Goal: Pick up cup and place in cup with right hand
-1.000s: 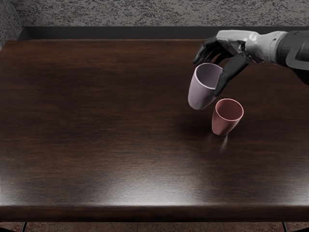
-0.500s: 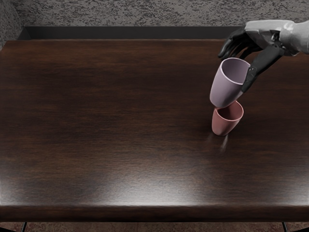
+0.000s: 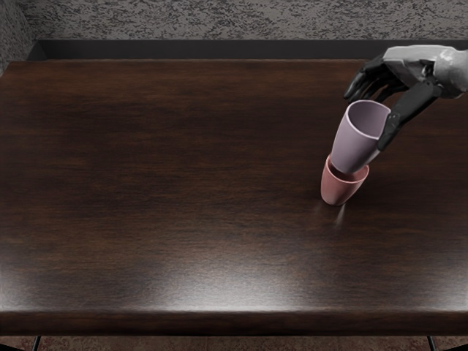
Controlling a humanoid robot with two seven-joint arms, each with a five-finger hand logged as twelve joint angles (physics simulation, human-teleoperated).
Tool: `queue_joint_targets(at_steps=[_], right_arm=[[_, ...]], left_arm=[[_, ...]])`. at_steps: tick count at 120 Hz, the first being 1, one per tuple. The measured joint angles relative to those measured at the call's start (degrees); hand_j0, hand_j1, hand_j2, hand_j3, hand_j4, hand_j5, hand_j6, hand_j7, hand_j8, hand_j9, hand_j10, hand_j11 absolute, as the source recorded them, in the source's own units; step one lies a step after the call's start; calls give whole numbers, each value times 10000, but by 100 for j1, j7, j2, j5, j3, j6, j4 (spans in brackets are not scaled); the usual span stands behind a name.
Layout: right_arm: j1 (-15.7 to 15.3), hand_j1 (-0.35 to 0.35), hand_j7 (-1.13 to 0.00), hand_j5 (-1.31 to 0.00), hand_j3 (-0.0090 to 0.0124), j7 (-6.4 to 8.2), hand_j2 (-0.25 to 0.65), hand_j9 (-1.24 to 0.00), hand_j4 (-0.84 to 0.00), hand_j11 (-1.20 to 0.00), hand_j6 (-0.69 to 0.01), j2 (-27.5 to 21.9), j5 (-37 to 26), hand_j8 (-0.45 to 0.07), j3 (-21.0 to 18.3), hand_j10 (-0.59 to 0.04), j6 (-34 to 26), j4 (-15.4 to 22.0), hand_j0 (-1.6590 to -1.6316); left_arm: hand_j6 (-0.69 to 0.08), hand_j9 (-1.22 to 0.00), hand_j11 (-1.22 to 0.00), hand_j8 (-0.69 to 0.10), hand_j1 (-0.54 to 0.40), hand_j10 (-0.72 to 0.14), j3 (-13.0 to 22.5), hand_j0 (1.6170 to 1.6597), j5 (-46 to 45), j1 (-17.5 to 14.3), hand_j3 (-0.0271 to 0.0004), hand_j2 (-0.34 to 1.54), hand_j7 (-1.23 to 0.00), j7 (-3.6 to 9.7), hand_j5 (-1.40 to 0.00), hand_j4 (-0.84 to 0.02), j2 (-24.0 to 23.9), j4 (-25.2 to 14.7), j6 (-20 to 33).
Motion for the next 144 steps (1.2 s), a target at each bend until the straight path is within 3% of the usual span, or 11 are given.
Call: queue_joint_targets(at_steps=[57, 144], right_arm=[[-306, 1692, -7712, -7889, 3, -1, 5548, -7808, -5798, -7718, -4511, 21, -190, -3567, -16, -4154, -370, -24, -16578], [-523, 1685, -7694, -7887, 1, 0, 5479, -7824, -5773, -7754, -4516, 282, -504, -3552, -93, -4077, -924, -79, -16580]], left_arm=[[2, 0, 0, 2, 3489, 1, 0, 16581, -1, 0, 0, -2, 0, 0, 0, 1, 0, 0, 0], [2, 0, 0, 2, 3489, 1, 0, 16581, 1, 0, 0, -2, 0, 0, 0, 1, 0, 0, 0]])
